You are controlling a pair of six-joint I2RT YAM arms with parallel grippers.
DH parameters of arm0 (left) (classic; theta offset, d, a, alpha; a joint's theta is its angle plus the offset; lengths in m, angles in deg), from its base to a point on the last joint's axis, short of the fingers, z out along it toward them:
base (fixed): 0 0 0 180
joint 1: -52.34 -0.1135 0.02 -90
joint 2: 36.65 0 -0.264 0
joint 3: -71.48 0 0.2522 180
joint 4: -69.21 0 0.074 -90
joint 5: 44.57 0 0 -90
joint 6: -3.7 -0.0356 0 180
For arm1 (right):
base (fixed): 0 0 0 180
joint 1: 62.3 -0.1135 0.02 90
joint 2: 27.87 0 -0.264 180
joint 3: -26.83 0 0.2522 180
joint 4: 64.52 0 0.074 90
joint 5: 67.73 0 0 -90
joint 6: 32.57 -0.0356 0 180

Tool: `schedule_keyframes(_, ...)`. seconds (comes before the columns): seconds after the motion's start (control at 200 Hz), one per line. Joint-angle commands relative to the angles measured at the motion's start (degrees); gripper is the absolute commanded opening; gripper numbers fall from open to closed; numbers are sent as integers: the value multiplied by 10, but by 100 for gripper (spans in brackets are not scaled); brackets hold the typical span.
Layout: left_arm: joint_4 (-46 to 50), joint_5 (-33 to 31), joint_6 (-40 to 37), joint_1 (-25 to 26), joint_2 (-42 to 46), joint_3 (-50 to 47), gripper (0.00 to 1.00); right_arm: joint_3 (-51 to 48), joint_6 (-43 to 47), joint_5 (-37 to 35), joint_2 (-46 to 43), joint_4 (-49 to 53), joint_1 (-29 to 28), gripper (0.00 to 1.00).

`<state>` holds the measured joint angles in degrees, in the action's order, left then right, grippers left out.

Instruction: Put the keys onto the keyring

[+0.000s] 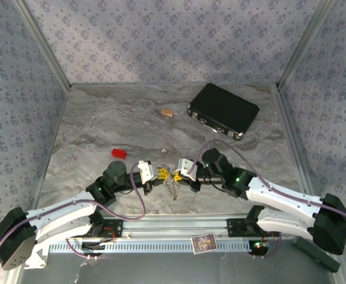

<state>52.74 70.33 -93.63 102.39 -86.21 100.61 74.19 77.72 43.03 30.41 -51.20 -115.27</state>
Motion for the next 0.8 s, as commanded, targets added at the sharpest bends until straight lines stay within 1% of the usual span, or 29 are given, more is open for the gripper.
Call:
schedule_keyframes(0.0, -40, 28, 10, 3, 14, 0, 0, 0, 3, -1, -9, 5, 0, 3)
schedule_keyframes(0.145, -25, 23, 1, 3, 17, 0, 0, 26, -9, 39, -17, 32, 1, 4)
schedule_keyframes(0.19, -25, 22, 1, 4, 19, 0, 0, 31, -9, 40, -19, 42, 0, 4)
schedule_keyframes(0.28, -26, 24, 1, 4, 21, 0, 0, 32, -3, 20, -20, 57, -1, 3)
schedule_keyframes(0.415, -25, 31, 3, 4, 26, 0, 0, 29, 7, -11, -19, 67, -2, 0)
schedule_keyframes(0.665, -25, 37, 4, 4, 26, 2, 0, 43, 11, -11, -24, 84, -4, 0)
schedule_keyframes(0.795, -32, 44, 7, 3, 23, 4, 0, 30, 10, -13, -18, 70, -4, 0)
